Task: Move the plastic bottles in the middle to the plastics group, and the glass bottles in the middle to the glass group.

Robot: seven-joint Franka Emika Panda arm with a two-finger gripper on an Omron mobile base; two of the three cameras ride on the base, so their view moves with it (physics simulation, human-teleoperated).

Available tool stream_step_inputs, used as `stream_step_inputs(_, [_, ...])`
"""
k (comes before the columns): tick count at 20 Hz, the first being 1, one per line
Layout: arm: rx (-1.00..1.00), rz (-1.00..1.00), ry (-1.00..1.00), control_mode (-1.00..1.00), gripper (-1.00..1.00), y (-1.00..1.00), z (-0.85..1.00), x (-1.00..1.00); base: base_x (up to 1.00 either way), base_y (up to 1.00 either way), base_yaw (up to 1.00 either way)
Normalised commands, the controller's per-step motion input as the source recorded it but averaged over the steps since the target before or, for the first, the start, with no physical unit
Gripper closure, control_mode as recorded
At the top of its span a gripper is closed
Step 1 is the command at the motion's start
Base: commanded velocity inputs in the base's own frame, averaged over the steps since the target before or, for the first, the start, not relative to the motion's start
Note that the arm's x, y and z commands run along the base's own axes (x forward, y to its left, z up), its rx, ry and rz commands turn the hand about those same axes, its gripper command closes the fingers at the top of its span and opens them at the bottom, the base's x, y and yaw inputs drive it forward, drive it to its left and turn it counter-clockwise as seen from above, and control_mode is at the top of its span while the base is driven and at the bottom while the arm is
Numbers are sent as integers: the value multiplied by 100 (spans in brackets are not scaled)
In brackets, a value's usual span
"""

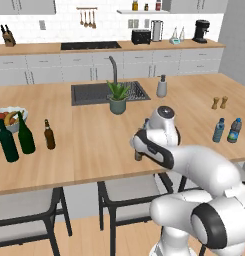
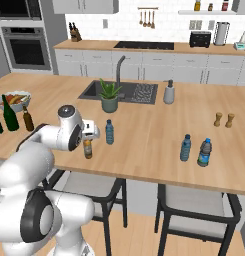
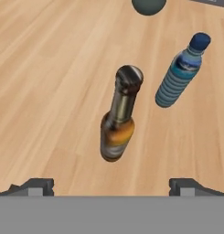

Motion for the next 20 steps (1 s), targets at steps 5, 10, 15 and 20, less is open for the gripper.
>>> stream_step_inputs(5, [0,0,0,-100,-100,0,0,22,0,0,0])
stream_step_inputs(10, [0,0,0,-100,-100,0,0,19,0,0,0])
stream_step_inputs(15, [0,0,0,-100,-100,0,-6,9,0,0,0])
stream_step_inputs(20, [0,0,0,-100,-100,2,-25,19,0,0,0])
